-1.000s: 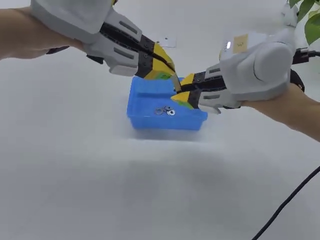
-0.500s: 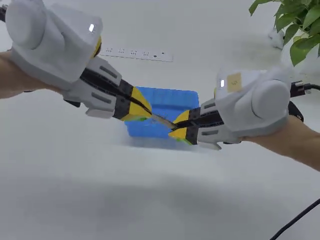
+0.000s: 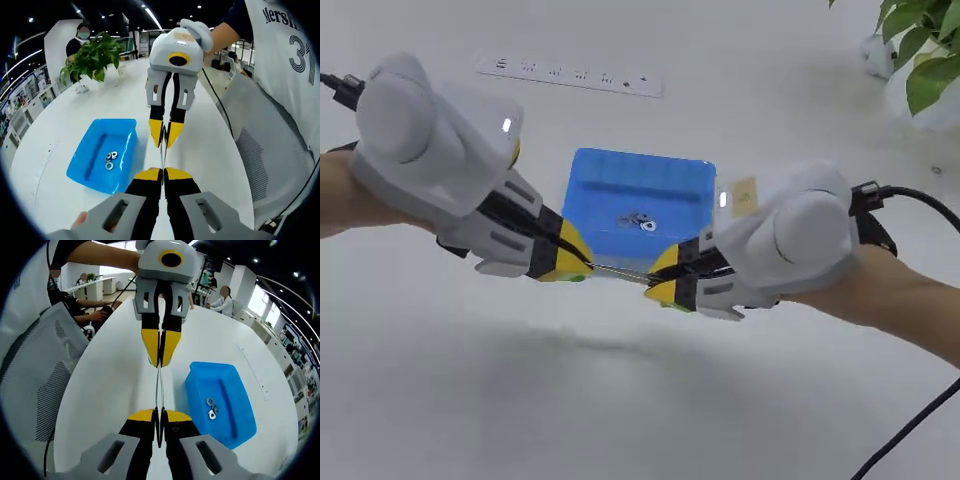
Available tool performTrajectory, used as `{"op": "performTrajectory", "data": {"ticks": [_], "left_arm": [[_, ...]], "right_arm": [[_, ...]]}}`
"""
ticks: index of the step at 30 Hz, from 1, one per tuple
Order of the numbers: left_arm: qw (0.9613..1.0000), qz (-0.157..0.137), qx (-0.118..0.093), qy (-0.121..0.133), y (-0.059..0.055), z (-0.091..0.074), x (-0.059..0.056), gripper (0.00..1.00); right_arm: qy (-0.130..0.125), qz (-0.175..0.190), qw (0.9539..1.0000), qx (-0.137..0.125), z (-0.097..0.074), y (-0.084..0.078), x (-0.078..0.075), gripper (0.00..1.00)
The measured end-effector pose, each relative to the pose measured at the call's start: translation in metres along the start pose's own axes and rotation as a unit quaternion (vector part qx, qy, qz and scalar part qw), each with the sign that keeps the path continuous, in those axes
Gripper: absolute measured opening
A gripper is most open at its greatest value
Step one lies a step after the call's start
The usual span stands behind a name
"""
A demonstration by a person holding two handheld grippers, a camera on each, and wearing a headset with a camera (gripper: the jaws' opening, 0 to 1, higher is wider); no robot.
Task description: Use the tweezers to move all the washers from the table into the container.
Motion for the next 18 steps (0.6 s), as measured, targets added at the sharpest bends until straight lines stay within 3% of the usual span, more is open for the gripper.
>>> {"op": "performTrajectory", "data": {"ticks": [8,18], "left_arm": [[0.9997,-0.021,0.015,0.005,-0.023,0.022,0.013,0.06],[0.9987,-0.024,0.042,0.015,-0.036,0.034,0.023,0.06]], "right_arm": [[0.008,-0.001,0.9996,0.026,0.015,-0.02,0.0,0.08],[0.011,-0.002,0.9987,0.049,0.026,-0.034,-0.001,0.08]]}}
Point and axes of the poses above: the centre of the closed fingertips' face, and the gripper's own axes: z roughly forward along the fingers, x roughly to its left, y roughly out of its top, the point moved 1 cm from there along -z, roughly backward along the fingers, and after that the axes turned 14 degrees about -y, right-handed, at the moved point
